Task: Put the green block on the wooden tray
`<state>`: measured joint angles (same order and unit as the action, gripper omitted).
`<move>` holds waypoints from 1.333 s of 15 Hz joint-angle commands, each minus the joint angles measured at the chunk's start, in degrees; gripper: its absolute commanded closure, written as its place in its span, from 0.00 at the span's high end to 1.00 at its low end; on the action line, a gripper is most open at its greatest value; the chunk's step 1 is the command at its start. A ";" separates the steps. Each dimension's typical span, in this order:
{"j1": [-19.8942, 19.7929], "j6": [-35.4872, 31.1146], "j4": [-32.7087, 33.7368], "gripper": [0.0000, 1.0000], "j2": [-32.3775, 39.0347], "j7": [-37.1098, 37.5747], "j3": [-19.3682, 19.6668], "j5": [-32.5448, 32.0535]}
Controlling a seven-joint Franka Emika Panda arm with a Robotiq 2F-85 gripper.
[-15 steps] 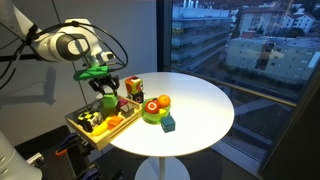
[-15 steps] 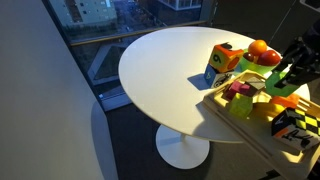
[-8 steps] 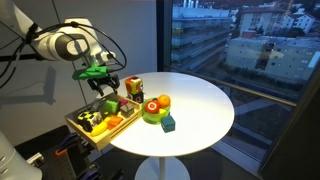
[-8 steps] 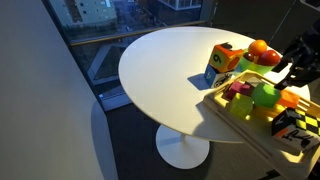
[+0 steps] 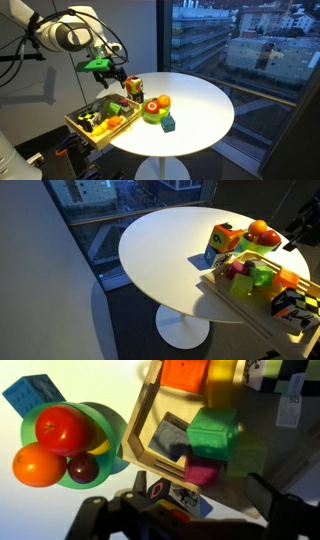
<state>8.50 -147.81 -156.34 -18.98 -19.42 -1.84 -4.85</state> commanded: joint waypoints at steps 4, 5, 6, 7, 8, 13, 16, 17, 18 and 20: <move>-3.14 13.71 8.15 1.00 -5.22 7.23 -0.46 -0.43; -3.13 16.42 9.35 1.00 -5.87 7.57 -0.46 -0.25; -2.96 19.66 10.70 1.00 -6.59 7.56 -0.39 0.08; -2.76 22.50 11.84 1.00 -7.24 7.43 -0.33 0.28; -2.57 25.15 12.66 1.00 -7.69 7.48 -0.43 0.37; -2.02 36.24 15.52 1.00 -10.79 6.80 -0.47 0.79; -1.79 40.73 16.52 1.00 -13.00 6.55 -0.14 1.22; -1.70 42.20 16.89 1.00 -13.59 6.32 0.08 1.52; -1.64 43.49 17.15 1.00 -14.17 6.22 0.21 1.76; -1.47 44.96 17.06 1.00 -14.71 6.04 0.39 2.48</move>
<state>6.29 -106.04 -140.35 -32.60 -12.97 -2.28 -4.17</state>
